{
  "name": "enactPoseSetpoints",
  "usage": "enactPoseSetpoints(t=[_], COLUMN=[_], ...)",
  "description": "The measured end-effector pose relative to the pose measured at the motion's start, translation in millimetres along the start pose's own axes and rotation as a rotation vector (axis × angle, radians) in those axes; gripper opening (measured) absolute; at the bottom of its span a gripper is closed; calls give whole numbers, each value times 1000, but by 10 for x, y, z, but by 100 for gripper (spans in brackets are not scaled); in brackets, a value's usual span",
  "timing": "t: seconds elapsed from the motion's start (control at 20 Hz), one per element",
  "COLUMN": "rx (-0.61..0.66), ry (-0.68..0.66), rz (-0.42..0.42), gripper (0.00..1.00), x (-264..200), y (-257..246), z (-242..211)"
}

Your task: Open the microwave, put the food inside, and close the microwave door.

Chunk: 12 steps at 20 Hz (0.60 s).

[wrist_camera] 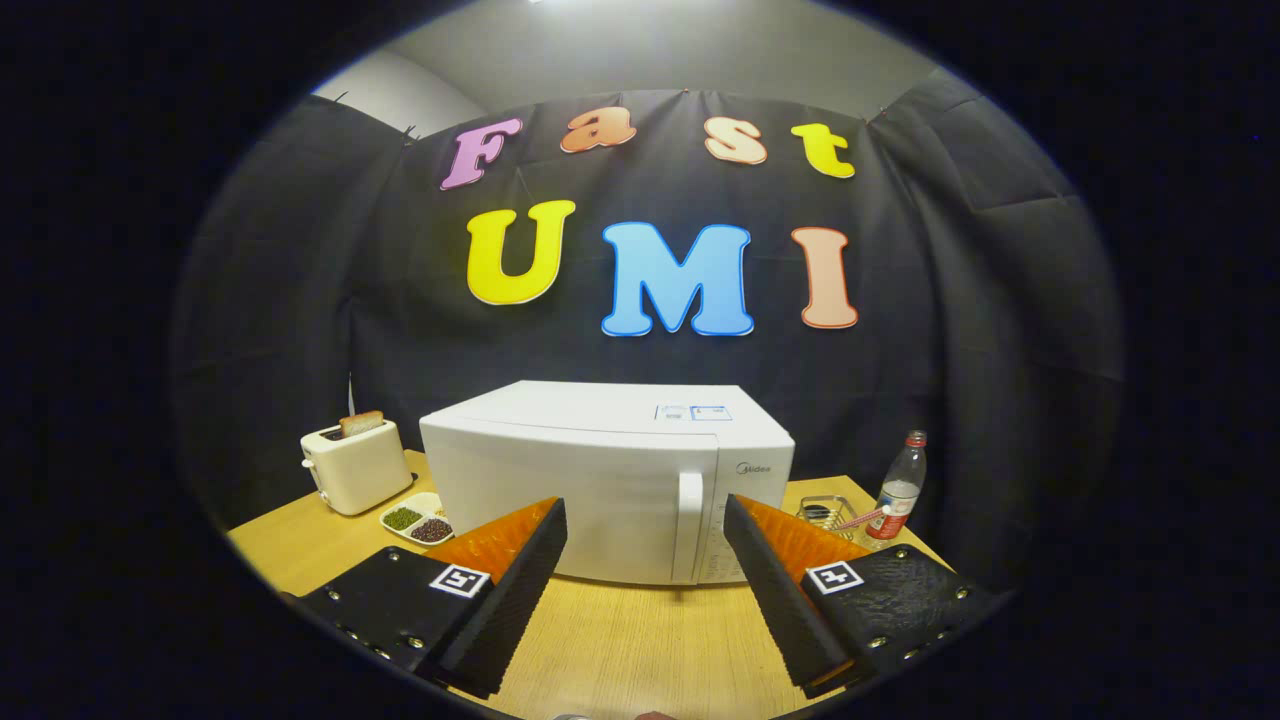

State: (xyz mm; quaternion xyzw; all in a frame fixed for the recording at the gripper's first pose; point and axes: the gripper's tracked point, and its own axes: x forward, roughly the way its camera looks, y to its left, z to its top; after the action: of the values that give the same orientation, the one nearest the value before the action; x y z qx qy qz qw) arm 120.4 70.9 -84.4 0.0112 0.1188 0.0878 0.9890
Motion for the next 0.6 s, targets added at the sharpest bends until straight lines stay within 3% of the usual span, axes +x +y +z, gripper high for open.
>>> enactPoseSetpoints(t=[0.6], rx=[55], ry=[-79], rz=[-66], gripper=[99], x=[-756], y=[7], z=[349])
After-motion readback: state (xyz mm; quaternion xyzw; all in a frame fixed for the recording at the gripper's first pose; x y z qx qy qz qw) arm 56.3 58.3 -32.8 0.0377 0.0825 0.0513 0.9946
